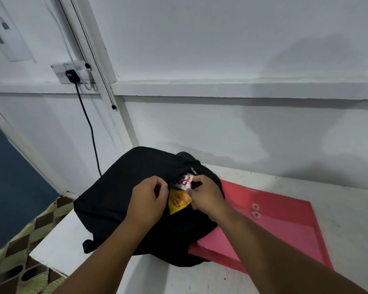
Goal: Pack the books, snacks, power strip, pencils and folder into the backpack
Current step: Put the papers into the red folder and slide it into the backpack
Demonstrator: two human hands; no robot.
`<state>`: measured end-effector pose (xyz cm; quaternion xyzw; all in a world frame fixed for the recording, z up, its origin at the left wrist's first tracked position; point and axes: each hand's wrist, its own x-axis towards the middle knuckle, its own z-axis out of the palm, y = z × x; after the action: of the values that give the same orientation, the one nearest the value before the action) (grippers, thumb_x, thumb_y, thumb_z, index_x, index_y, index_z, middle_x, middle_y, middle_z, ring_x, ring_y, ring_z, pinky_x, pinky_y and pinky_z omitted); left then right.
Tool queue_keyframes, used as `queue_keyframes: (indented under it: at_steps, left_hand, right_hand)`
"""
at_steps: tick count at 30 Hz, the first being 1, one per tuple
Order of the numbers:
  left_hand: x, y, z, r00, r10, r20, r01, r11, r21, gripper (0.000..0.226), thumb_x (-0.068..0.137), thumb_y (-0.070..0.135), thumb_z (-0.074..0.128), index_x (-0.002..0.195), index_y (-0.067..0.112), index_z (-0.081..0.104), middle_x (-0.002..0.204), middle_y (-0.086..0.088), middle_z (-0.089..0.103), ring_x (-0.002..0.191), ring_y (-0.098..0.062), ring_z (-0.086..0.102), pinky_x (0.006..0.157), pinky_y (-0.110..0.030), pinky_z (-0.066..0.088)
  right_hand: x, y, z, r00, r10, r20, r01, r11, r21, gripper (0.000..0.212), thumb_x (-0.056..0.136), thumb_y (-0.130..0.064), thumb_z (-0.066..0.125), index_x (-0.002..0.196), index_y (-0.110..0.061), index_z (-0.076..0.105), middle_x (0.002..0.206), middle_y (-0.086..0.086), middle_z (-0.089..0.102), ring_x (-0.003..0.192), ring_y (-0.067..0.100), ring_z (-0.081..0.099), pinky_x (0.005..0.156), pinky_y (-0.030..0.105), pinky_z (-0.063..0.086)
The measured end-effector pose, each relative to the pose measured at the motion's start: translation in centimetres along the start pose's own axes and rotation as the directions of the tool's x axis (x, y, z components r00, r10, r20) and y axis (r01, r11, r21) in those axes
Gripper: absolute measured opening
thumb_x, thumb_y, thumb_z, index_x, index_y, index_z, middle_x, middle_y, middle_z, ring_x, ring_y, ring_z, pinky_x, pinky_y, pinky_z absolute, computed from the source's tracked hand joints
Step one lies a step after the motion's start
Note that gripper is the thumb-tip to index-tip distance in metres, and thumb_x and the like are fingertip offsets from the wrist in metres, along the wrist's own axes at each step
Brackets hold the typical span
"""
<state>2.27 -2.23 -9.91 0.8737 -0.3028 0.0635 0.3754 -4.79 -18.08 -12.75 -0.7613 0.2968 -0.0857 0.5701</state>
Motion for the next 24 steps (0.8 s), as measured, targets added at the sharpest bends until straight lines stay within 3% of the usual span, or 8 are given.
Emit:
queue_keyframes:
  at_steps: [5, 8, 10, 12, 14, 16, 19, 24]
  left_hand:
    - [0.0, 0.1, -1.1, 0.999, 0.042, -0.032, -0.045, 0.995, -0.088, 0.02, 0.094, 0.014, 0.061, 0.076, 0.024, 0.064, 0.074, 0.011, 0.065, 0.073, -0.011, 0.063, 0.064, -0.02, 0.05]
    - [-0.1, -0.5, -0.8, 0.997, 0.077, 0.03, -0.076, 0.996, -0.039, 0.016, 0.093, 0.016, 0.061, 0.079, 0.024, 0.065, 0.076, 0.012, 0.065, 0.075, -0.01, 0.063, 0.067, -0.021, 0.051]
    - [-0.2, -1.6, 0.0, 0.988, 0.116, 0.106, -0.125, 0.989, 0.077, 0.011, 0.092, 0.021, 0.061, 0.084, 0.025, 0.068, 0.081, 0.014, 0.066, 0.079, -0.008, 0.061, 0.073, -0.026, 0.05]
    - [-0.5, -2.5, 1.0, 0.972, 0.15, 0.179, -0.194, 0.946, 0.261, 0.01, 0.091, 0.026, 0.062, 0.095, 0.029, 0.071, 0.092, 0.014, 0.066, 0.087, -0.009, 0.058, 0.076, -0.029, 0.043]
    - [-0.9, -3.2, 2.1, 0.961, 0.182, 0.208, -0.252, 0.886, 0.389, 0.015, 0.087, 0.03, 0.066, 0.099, 0.031, 0.073, 0.093, 0.014, 0.064, 0.086, -0.015, 0.056, 0.073, -0.031, 0.037]
    - [-1.2, -3.2, 2.7, 0.962, 0.198, 0.19, -0.264, 0.858, 0.441, 0.013, 0.082, 0.033, 0.07, 0.094, 0.033, 0.075, 0.089, 0.016, 0.059, 0.084, -0.014, 0.053, 0.073, -0.031, 0.035]
    - [-1.3, -3.0, 3.0, 0.955, 0.242, 0.168, -0.294, 0.839, 0.459, 0.013, 0.082, 0.038, 0.066, 0.087, 0.03, 0.075, 0.099, 0.016, 0.057, 0.093, -0.015, 0.05, 0.079, -0.031, 0.033]
    - [-2.1, -0.8, 2.7, 0.956, 0.218, 0.197, -0.272, 0.909, 0.315, 0.041, 0.09, 0.055, 0.039, 0.111, 0.034, 0.067, 0.11, 0.022, 0.057, 0.107, -0.008, 0.049, 0.087, -0.027, 0.031]
  right_hand:
    - [0.6, -1.9, 3.3, 0.982, 0.017, 0.189, -0.113, 0.853, 0.509, 0.027, 0.091, 0.009, 0.055, 0.112, -0.004, 0.066, 0.101, 0.016, 0.073, 0.094, 0.028, 0.073, 0.084, 0.04, 0.061]
    - [1.1, -1.6, 3.8, 0.954, -0.023, 0.3, -0.126, 0.876, 0.465, 0.034, 0.091, 0.011, 0.047, 0.108, -0.009, 0.069, 0.096, 0.008, 0.076, 0.088, 0.022, 0.074, 0.087, 0.042, 0.06]
    - [1.1, -0.9, 2.9, 0.931, -0.014, 0.366, -0.137, 0.913, 0.385, 0.042, 0.092, 0.012, 0.039, 0.114, -0.009, 0.067, 0.086, 0.0, 0.072, 0.069, 0.009, 0.07, 0.073, 0.031, 0.058]
    - [1.1, 0.0, 1.5, 0.921, -0.003, 0.39, -0.146, 0.925, 0.352, 0.044, 0.095, 0.011, 0.037, 0.128, -0.006, 0.06, 0.111, 0.006, 0.068, 0.071, 0.011, 0.072, 0.064, 0.027, 0.055]
    - [0.9, 1.0, -0.1, 0.96, -0.023, 0.28, -0.077, 0.937, 0.341, 0.042, 0.097, 0.008, 0.039, 0.132, -0.007, 0.057, 0.127, 0.008, 0.064, 0.08, 0.018, 0.075, 0.063, 0.024, 0.055]
    - [0.3, 2.0, -1.7, 0.997, -0.076, -0.012, 0.077, 0.975, 0.21, 0.038, 0.094, 0.005, 0.044, 0.121, -0.014, 0.064, 0.117, 0.003, 0.07, 0.081, 0.014, 0.073, 0.066, 0.02, 0.054]
    - [-1.3, 3.5, -3.8, 0.932, -0.119, -0.341, 0.105, 0.993, -0.059, 0.033, 0.085, -0.003, 0.06, 0.114, -0.018, 0.065, 0.11, -0.005, 0.067, 0.096, 0.011, 0.064, 0.081, 0.023, 0.048]
    - [-1.8, 4.5, -4.1, 0.978, 0.158, -0.136, -0.152, 0.987, 0.05, 0.026, 0.082, -0.015, 0.073, 0.107, -0.015, 0.066, 0.096, 0.002, 0.07, 0.081, 0.014, 0.068, 0.071, 0.029, 0.054]
